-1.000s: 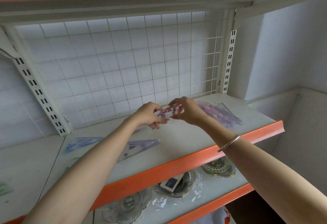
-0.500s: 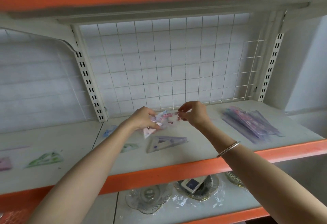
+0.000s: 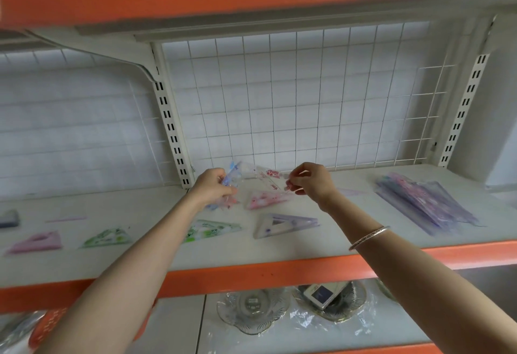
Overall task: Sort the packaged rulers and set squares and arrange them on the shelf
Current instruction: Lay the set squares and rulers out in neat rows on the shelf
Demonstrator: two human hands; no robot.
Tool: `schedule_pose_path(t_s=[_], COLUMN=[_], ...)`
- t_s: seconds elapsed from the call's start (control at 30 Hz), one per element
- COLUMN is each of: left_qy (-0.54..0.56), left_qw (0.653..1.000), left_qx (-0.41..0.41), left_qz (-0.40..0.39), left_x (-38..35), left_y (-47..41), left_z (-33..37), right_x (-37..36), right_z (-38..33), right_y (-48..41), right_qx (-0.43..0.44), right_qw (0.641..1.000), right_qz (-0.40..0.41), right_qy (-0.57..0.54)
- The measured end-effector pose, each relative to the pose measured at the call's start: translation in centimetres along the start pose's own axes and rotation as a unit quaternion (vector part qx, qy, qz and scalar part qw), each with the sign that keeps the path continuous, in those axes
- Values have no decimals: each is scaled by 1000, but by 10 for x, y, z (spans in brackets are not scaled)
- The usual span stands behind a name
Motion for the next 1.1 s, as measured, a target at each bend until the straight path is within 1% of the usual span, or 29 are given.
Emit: schedule_pose_path(t_s=[0.1, 0.27, 0.43, 0.6, 0.77, 0.87, 0.97, 1.1], left_qy=[37, 90, 182, 217, 294, 309, 318, 280], left_qw=[998, 990, 979, 972, 951, 946, 945, 959], left_qx=[17, 71, 78, 85, 78, 64, 57, 37], left_qz=[-42, -86, -55, -37, -57, -76, -44, 29], left_x=[-3, -15, -23, -25, -30, -31, -31, -26], left_y=[4, 8, 6, 9, 12, 14, 12, 9], left_z=[-2, -4, -3, -1, 4, 7, 5, -2], right_x=[-7, -15, -22, -24, -24, -25, -27, -30], right_z=[0, 0, 2, 5, 7, 7, 6, 7], right_y=[1, 3, 6, 7, 6, 5, 4, 4], right_qx=[-8, -31, -53, -59, -65, -61, -61, -60], right_qw=[999, 994, 984, 975, 971, 971, 967, 961], right_qz=[-17, -37, -58, -56, -52, -52, -56, -62], right_qy=[-42, -96, -162, -206, -225, -223, -241, -261])
Point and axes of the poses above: each hand's wrist, its own y-axis away from the middle knuckle, its own x-axis out of the back of the hand, z = x × y, the point moved 5 cm from there along -y, towards the middle knuckle, and after that the axes turned 5 degrees about -z, right-handed, at the moved point
